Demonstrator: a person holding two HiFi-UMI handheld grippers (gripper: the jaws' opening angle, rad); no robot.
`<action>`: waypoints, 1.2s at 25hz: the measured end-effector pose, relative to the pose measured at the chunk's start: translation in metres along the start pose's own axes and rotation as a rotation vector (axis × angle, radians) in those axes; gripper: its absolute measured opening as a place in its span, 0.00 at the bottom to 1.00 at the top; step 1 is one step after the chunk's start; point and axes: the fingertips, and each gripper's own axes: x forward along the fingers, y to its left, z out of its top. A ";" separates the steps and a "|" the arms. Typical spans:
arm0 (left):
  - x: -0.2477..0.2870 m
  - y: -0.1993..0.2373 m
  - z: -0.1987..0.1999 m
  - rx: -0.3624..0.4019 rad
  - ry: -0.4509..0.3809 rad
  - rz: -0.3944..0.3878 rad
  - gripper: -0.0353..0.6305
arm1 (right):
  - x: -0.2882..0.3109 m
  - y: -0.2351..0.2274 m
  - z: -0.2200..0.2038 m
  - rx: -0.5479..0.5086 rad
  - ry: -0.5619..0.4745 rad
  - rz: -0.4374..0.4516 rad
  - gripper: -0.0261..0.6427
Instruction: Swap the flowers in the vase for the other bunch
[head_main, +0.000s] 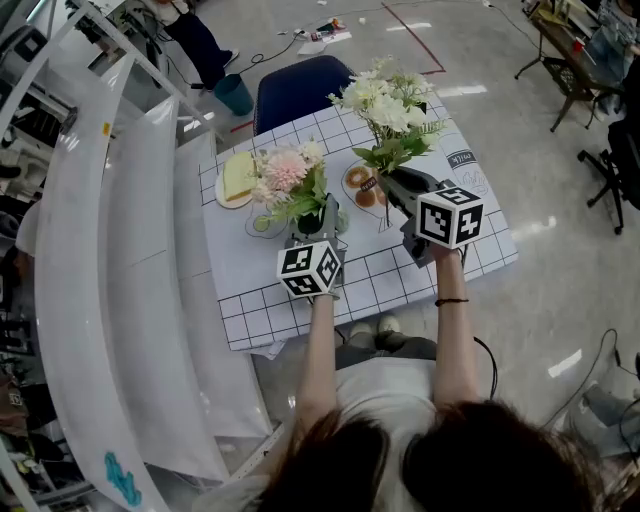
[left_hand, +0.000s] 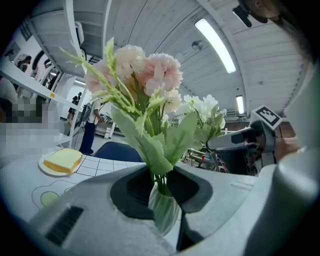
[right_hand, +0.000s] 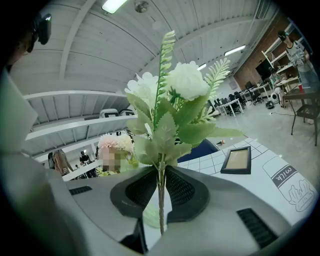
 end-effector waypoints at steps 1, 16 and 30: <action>0.000 0.000 0.002 -0.003 -0.003 0.000 0.17 | 0.000 0.000 0.000 0.000 0.000 0.001 0.11; 0.001 -0.005 0.022 -0.030 -0.025 -0.054 0.15 | -0.005 -0.001 0.007 0.000 -0.017 -0.004 0.11; -0.004 -0.006 0.033 -0.044 -0.016 -0.083 0.15 | -0.004 0.004 0.013 -0.003 -0.041 0.003 0.11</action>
